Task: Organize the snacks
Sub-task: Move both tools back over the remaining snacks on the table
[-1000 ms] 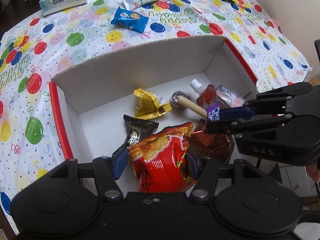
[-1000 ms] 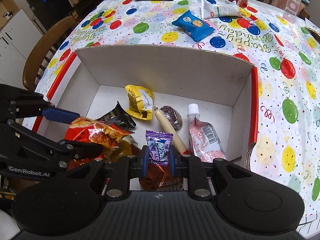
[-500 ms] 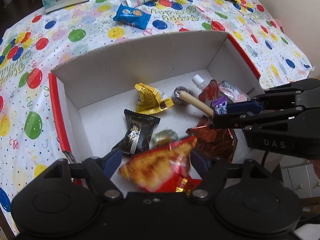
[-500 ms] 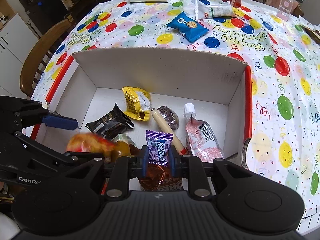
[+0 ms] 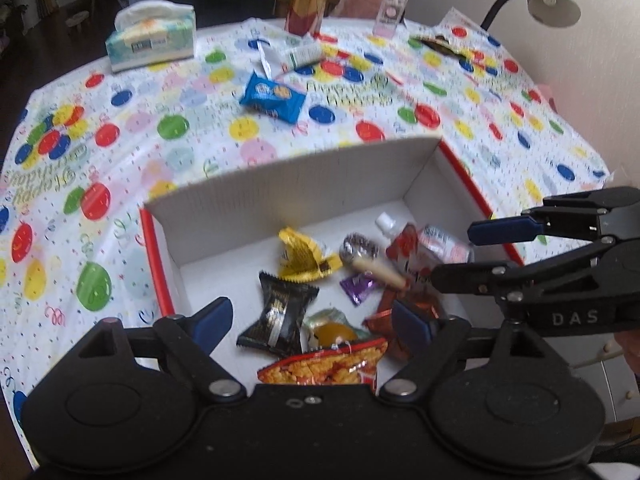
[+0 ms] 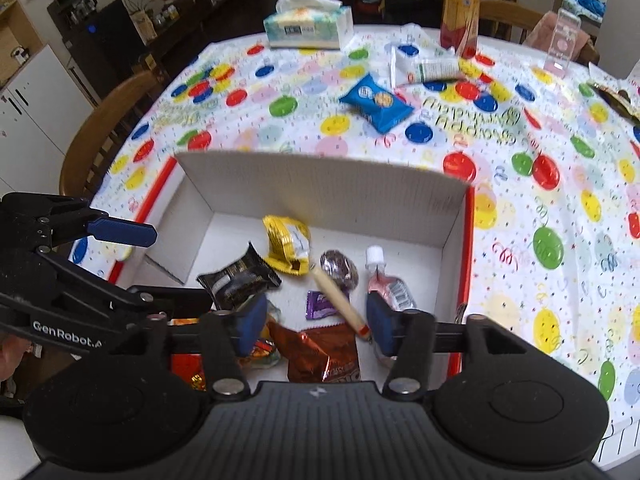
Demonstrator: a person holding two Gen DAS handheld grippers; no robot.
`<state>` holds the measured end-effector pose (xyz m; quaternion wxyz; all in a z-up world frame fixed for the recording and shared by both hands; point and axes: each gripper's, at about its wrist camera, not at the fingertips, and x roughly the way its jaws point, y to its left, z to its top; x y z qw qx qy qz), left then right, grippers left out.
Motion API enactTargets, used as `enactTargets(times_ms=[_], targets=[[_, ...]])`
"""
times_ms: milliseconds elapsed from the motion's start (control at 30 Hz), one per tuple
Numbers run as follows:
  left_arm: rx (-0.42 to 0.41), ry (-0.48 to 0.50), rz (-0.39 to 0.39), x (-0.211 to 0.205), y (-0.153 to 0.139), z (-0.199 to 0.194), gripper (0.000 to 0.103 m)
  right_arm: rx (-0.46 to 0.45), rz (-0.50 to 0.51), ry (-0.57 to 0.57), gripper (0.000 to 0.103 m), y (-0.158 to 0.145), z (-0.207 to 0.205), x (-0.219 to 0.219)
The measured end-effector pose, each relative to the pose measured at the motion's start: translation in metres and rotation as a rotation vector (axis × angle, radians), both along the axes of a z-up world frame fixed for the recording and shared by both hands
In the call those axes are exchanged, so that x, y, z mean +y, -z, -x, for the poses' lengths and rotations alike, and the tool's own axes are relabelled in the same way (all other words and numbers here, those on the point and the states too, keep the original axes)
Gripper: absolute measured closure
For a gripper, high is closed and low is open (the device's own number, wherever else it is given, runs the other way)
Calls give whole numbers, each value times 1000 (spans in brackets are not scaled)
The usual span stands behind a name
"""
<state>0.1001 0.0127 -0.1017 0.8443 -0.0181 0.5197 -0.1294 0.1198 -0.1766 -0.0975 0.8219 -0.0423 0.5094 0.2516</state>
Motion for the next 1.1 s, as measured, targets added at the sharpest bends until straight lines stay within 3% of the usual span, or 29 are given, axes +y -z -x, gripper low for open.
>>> enactTargets(times_ms=[167,267,567,767,1100], targets=[[-50,-7,-3,-1,-16,-3,12,-10,-11,-6,47,-13,-5,-4],[-87,-12,-16,-4,-24,-7,8,-27,-12,-9,38,-21,-10,-7],[-142,-73,-17,-18,-38,-39,1,-52,-29,-27,26,-34,-52,-30],[-125,-154,-17,-30,-37,-78,1,-53,-25,-44,23,-34,-102,-48],[-60,-366,-69,-31,-15,-167,1,-52,-6,1,23,-20,-219,-67]])
